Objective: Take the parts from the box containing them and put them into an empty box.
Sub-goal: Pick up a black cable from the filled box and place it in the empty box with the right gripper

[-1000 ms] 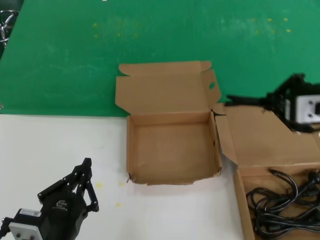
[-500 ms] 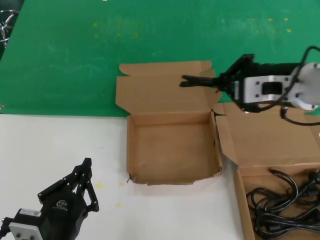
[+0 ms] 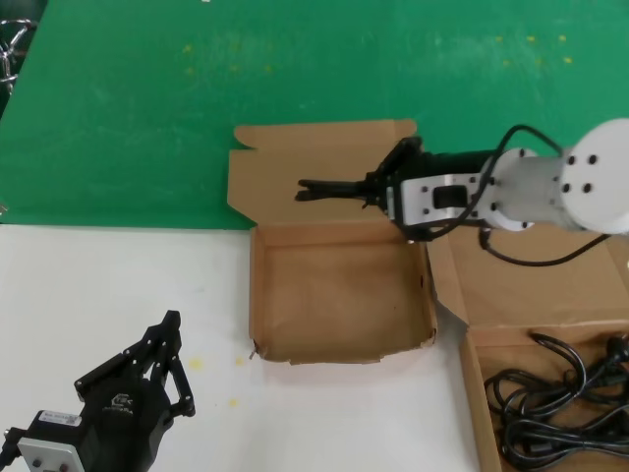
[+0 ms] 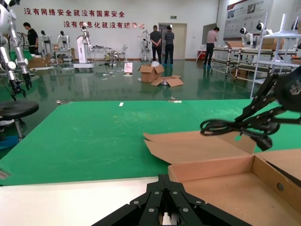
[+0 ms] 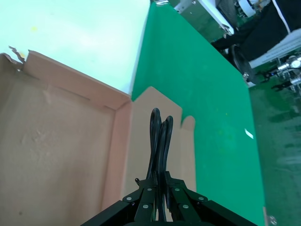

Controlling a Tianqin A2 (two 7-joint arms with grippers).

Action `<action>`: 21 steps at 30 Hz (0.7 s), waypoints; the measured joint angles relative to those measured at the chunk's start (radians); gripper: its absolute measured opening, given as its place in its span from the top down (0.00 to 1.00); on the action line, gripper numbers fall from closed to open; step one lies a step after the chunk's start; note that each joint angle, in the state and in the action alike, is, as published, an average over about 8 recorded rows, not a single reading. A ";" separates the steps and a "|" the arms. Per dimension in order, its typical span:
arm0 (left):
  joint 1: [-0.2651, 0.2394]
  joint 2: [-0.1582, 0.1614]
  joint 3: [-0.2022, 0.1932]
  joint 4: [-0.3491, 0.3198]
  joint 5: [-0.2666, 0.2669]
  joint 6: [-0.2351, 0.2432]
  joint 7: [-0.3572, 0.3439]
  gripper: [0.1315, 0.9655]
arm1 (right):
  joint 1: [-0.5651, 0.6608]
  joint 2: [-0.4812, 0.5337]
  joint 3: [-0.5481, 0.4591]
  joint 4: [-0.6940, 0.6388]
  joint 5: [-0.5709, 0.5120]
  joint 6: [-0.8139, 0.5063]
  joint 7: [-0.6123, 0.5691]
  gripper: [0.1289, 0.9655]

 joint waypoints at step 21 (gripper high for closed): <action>0.000 0.000 0.000 0.000 0.000 0.000 0.000 1.00 | 0.015 -0.099 -0.049 -0.228 0.049 0.076 -0.106 0.95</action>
